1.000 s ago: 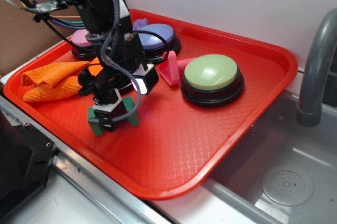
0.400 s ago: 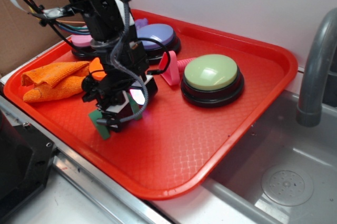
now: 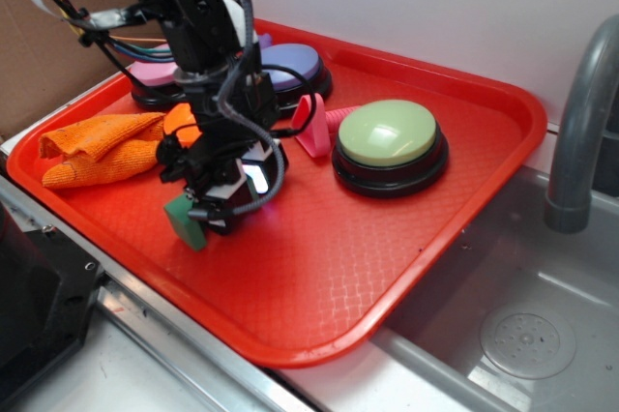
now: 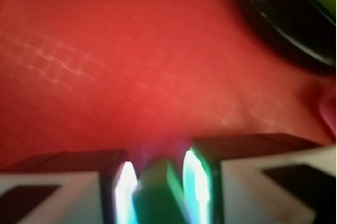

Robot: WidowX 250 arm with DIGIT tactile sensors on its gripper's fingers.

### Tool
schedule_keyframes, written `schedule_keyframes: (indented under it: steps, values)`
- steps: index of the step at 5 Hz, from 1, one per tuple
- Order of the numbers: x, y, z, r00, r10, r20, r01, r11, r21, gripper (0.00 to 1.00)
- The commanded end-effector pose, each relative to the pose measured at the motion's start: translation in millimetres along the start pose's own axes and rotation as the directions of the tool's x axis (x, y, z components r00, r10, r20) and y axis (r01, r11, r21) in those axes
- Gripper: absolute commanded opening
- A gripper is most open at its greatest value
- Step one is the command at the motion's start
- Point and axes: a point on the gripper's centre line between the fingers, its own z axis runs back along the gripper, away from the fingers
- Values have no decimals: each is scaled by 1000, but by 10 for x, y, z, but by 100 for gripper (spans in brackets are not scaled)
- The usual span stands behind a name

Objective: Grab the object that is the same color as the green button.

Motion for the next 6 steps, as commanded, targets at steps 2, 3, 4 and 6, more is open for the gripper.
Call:
schedule_keyframes:
  steps: [2,3,4,6]
  values:
    - [221,-49,1028,807,590,22,-588,801,111,0]
    - [91,-106,1387,634,773,16,-769,628,121,0]
    - [-110,-235,1762,427,902,60,-898,415,149,0]
    - [-371,-399,1981,28,986,163,-991,7,132,0]
